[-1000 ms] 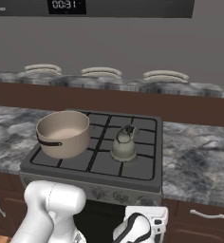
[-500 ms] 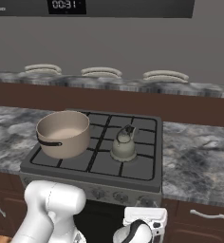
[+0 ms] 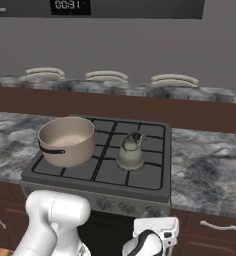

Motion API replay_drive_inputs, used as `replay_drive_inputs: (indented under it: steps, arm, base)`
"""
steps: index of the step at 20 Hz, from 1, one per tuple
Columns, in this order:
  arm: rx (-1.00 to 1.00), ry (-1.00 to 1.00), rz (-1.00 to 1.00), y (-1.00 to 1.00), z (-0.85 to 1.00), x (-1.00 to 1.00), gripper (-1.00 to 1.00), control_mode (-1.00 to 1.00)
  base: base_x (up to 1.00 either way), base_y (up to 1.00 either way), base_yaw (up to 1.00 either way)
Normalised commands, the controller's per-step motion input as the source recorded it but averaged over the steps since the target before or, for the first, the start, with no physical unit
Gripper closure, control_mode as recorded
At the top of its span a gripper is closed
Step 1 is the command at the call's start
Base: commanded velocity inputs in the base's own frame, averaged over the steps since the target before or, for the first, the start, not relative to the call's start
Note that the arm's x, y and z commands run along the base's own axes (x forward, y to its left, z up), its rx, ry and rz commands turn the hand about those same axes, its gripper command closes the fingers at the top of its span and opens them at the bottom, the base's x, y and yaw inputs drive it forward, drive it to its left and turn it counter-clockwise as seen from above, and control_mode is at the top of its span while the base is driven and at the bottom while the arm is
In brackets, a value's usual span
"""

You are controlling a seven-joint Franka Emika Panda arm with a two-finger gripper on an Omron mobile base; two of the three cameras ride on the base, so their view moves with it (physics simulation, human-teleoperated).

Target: Pick the kettle from the counter and place it on a stove burner. Then turn the burner on.

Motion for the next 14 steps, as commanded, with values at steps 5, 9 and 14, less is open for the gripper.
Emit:
replay_drive_inputs:
  steps: [5,9,14]
  arm:
    - [-0.12,-0.14,0.94,-0.25,0.12,0.0,1.0,-1.0]
    - [-0.21,-0.2,0.89,-0.27,0.29,0.0,1.0,-1.0]
    - [-0.27,-0.3,0.82,-0.32,0.48,-0.02,1.0,-1.0]
  base:
    - [0.0,0.0,0.0]
    - [0.0,0.0,0.0]
    - [0.0,0.0,0.0]
